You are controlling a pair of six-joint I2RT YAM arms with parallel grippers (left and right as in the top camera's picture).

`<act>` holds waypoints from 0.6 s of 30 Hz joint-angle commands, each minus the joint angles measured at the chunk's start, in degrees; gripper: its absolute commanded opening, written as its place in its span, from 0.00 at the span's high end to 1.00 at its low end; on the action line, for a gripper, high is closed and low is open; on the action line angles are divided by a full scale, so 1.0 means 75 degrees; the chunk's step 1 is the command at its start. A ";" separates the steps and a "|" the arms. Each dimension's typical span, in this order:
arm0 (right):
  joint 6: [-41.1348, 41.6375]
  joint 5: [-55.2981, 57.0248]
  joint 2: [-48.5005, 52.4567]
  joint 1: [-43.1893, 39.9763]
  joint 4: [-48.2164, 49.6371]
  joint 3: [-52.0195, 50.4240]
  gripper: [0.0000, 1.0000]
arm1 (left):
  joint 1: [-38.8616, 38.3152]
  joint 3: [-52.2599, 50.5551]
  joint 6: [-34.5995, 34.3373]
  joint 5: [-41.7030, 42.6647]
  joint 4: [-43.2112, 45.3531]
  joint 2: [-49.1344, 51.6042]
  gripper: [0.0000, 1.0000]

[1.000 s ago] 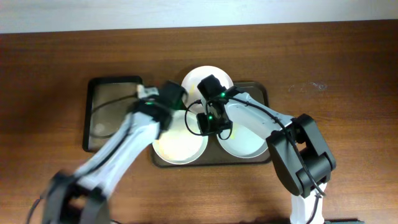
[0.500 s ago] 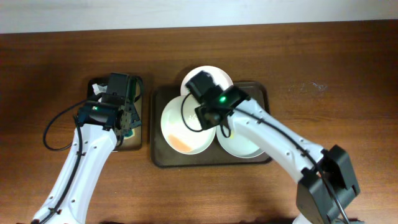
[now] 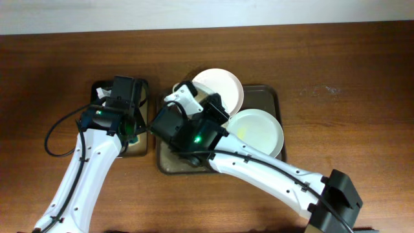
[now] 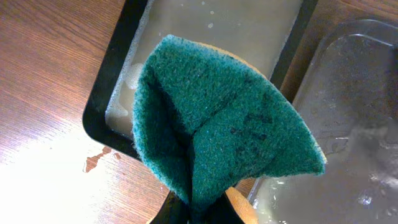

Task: Clean dirty plates on tray and stack at the side
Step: 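Lift the back white plate with the right gripper and move it right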

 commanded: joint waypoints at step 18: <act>0.0391 -0.3582 -0.0227 -0.1236 0.0475 0.0184 0.96 | 0.0055 0.0009 0.0152 0.0023 -0.0003 0.0035 1.00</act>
